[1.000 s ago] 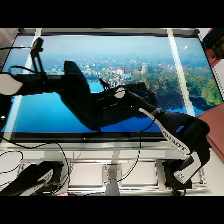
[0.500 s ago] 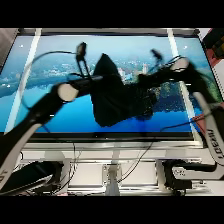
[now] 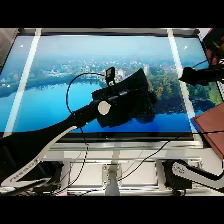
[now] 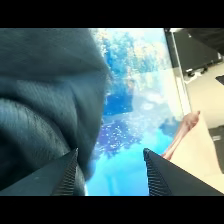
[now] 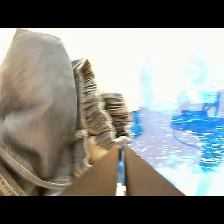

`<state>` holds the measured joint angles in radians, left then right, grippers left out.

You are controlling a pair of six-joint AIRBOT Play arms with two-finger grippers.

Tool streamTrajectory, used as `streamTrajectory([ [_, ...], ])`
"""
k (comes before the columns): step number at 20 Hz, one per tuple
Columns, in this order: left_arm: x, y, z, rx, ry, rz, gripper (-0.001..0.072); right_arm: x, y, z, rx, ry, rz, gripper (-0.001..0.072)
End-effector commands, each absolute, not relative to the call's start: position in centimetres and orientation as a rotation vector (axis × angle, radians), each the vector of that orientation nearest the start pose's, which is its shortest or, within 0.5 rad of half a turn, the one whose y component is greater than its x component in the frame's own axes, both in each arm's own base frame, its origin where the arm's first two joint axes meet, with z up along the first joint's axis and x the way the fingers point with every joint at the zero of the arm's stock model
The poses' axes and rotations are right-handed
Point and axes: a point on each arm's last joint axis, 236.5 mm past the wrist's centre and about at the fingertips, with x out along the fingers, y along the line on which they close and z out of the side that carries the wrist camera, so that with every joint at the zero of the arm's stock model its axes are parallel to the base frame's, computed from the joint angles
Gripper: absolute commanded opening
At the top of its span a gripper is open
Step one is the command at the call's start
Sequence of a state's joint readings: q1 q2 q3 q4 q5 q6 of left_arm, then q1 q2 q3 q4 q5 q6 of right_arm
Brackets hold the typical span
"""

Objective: Fold the clothes and pants, and hang the long-sleeved shirts on hangers.

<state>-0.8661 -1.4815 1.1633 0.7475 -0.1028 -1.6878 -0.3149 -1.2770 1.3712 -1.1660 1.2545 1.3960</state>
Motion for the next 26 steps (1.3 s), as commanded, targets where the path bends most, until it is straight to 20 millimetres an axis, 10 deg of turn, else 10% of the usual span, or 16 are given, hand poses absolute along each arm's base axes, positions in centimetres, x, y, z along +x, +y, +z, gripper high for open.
streamTrajectory([
  [1,35.6,-45.5,10.5,-0.741,0.724,-0.702,0.0484,41.4,-6.9,9.3,0.321,1.052,0.015,0.0211],
  [3,35.9,-44.3,14.0,-0.648,0.613,-0.75,0.0452,42.1,-7.1,9.0,0.283,1.039,0.04,0.028],
  [5,36.7,-42.0,16.4,-0.447,0.494,-0.78,0.0023,42.2,-7.1,8.3,0.27,1.053,0.054,0.0278],
  [7,38.8,-39.4,17.0,-0.428,0.464,-0.73,0.0021,42.4,-7.1,7.6,0.277,1.066,0.056,0.0278],
  [14,44.6,-33.0,3.0,-0.381,0.872,-0.502,0.0018,42.9,-7.3,7.1,0.256,1.064,0.065,0.0278],
  [18,44.8,-34.0,-2.8,-0.061,1.0,-0.514,0.0018,43.4,-7.6,7.3,0.243,1.037,0.059,0.0277],
  [22,44.0,-39.3,-4.2,0.015,0.982,-0.597,0.002,43.7,-7.8,7.4,0.228,1.024,0.06,0.0259],
  [24,42.8,-40.9,-5.0,0.03,0.996,-0.624,0.002,44.0,-8.1,7.5,0.223,1.009,0.051,0.0077],
  [26,40.7,-42.7,-4.9,0.001,1.03,-0.663,0.0021,44.8,-8.4,7.3,0.226,0.989,0.041,0.0049],
])
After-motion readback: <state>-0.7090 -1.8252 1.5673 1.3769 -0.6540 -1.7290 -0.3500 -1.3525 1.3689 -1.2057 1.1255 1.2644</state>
